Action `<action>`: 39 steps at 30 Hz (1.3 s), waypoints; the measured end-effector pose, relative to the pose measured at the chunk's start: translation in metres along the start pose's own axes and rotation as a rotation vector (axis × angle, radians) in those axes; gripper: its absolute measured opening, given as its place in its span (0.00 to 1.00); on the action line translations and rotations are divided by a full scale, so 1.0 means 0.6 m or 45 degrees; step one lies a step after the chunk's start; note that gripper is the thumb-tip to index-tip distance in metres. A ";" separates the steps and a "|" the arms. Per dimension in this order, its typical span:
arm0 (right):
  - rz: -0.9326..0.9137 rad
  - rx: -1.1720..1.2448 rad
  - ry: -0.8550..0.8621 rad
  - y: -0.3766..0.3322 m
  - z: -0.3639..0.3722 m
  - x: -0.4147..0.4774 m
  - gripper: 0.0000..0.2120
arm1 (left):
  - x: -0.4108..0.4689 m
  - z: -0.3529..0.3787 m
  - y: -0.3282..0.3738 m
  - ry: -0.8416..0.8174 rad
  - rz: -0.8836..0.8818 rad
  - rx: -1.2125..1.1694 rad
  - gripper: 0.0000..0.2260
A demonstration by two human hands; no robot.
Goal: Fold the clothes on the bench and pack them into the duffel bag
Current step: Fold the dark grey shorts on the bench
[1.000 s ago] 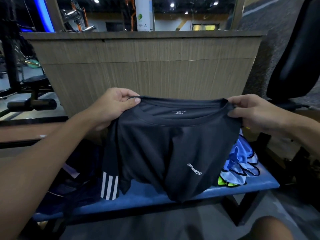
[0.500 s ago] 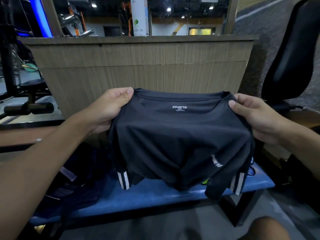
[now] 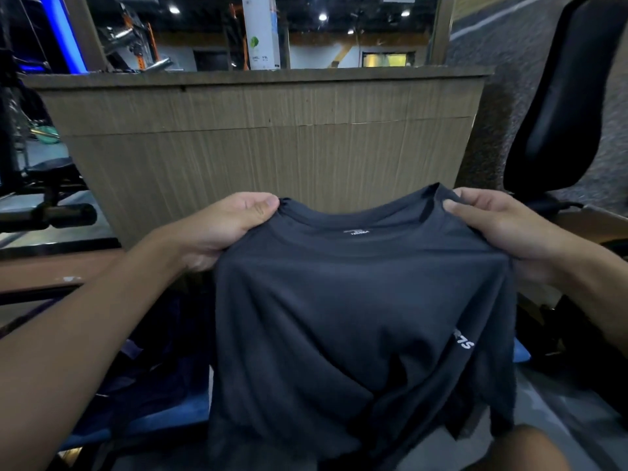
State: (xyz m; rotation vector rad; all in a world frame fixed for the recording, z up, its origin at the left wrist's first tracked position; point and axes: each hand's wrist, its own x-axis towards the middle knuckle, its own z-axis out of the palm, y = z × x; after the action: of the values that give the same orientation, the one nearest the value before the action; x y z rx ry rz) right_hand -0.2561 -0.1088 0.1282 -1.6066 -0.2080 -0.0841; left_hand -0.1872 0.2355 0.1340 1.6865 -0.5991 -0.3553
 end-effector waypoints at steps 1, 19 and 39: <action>-0.043 -0.030 0.068 0.005 0.001 0.004 0.07 | 0.005 0.003 -0.005 0.069 0.022 0.004 0.16; -0.247 -0.330 0.254 0.033 -0.012 0.026 0.06 | 0.042 -0.018 -0.026 0.373 0.328 0.571 0.25; -0.286 -0.511 0.444 0.028 -0.005 0.051 0.08 | 0.042 -0.006 -0.019 0.492 0.295 0.610 0.12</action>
State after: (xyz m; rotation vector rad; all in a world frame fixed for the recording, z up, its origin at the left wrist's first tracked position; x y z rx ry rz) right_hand -0.2227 -0.1095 0.1174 -1.9287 -0.1023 -0.6066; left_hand -0.1623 0.2257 0.1258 2.0436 -0.6094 0.3019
